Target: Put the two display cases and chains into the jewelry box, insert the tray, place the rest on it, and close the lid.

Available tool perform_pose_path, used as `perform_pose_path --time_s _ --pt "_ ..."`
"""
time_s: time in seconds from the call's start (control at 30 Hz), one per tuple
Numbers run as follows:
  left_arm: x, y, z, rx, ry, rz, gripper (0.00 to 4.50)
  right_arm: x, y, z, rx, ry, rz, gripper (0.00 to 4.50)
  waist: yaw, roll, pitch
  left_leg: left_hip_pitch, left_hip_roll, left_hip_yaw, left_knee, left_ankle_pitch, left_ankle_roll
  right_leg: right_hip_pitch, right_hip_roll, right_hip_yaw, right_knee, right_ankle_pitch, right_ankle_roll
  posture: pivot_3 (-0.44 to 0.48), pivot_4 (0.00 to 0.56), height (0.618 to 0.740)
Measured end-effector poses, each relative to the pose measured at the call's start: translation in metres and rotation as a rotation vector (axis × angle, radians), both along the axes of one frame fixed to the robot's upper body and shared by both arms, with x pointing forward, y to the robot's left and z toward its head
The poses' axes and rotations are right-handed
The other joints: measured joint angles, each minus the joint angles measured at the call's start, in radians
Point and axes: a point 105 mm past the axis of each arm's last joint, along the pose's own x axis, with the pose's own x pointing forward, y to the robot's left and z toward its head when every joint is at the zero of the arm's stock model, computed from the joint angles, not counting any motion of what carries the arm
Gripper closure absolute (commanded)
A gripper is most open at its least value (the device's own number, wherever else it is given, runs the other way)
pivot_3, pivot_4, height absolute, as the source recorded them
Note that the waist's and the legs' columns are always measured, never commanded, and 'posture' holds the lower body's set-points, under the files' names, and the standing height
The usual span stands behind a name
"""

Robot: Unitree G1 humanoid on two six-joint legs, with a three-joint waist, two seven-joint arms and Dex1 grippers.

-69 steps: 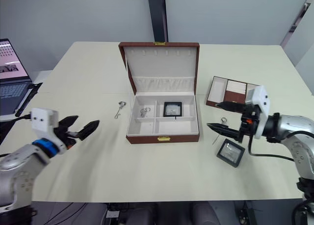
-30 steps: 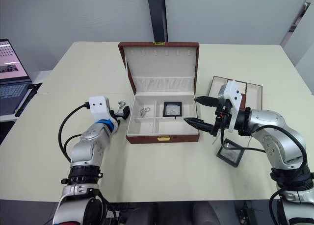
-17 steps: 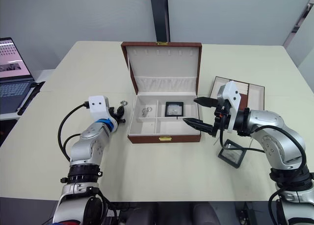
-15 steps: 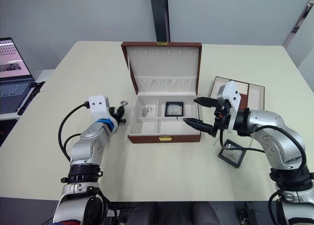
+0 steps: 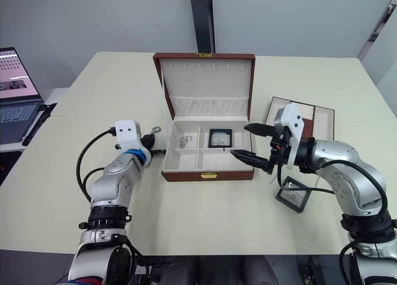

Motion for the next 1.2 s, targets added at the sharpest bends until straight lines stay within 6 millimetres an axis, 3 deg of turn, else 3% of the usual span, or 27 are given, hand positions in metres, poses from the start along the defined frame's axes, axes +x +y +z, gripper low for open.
perform_pose_path --time_s 0.13,0.43,0.73,0.9,1.2 --pt "-0.002 -0.005 0.003 -0.015 -0.018 -0.019 4.46 0.0 0.0 0.0 0.001 0.0 -0.002 0.0 0.0 0.0 0.0 0.0 0.0 0.0 0.0 0.0 0.0 0.0 0.0 0.0 0.0 0.0 0.0 0.0 0.15 0.74" --pt "-0.019 -0.017 0.044 -0.015 -0.123 -0.129 4.46 0.0 0.0 0.001 0.002 -0.002 0.0 0.0 -0.001 0.0 0.0 -0.001 0.0 0.0 0.0 0.0 -0.001 0.0 0.0 0.0 0.0 0.0 0.0 0.0 0.15 0.74" --pt "-0.043 -0.006 0.076 0.098 -0.141 -0.243 4.46 0.001 -0.002 0.003 0.003 -0.012 -0.009 0.0 -0.004 0.0 0.0 -0.001 0.001 -0.001 0.0 0.0 0.0 -0.001 0.001 0.0 0.0 0.0 0.0 0.0 0.15 0.74" --pt "-0.065 -0.007 0.099 0.185 -0.133 -0.422 4.46 0.001 -0.006 0.007 0.004 -0.024 -0.023 0.0 -0.004 0.0 0.0 -0.001 0.001 -0.001 -0.001 0.0 0.0 -0.001 0.001 0.0 0.0 0.0 0.0 0.0 0.15 0.74" --pt "-0.093 -0.033 0.126 0.314 -0.089 -0.806 4.46 -0.01 -0.018 0.007 -0.025 -0.038 -0.033 0.0 -0.003 0.0 0.0 -0.001 0.001 -0.001 -0.001 -0.001 0.002 0.0 0.001 0.0 -0.001 0.0 0.0 0.0 0.15 0.74"
